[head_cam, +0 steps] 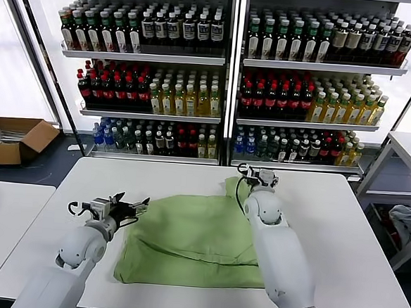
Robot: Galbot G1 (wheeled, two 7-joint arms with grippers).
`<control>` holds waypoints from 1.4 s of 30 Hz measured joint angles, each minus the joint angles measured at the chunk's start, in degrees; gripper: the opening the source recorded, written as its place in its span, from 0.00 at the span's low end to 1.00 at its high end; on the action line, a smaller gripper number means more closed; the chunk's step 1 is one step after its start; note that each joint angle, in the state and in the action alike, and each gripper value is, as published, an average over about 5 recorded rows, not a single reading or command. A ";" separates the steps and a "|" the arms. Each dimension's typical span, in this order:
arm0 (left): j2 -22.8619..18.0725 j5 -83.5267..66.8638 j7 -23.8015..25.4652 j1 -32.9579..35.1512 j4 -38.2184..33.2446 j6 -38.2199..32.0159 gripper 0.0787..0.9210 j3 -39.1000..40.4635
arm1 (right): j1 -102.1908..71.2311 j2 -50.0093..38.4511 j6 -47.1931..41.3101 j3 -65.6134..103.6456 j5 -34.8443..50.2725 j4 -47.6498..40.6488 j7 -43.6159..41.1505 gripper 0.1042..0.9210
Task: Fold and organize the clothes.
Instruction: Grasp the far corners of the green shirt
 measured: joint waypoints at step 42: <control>-1.08 -2.23 -0.21 0.45 1.71 0.96 0.81 1.37 | 7.35 4.24 0.09 2.24 -4.08 -15.96 -2.83 0.88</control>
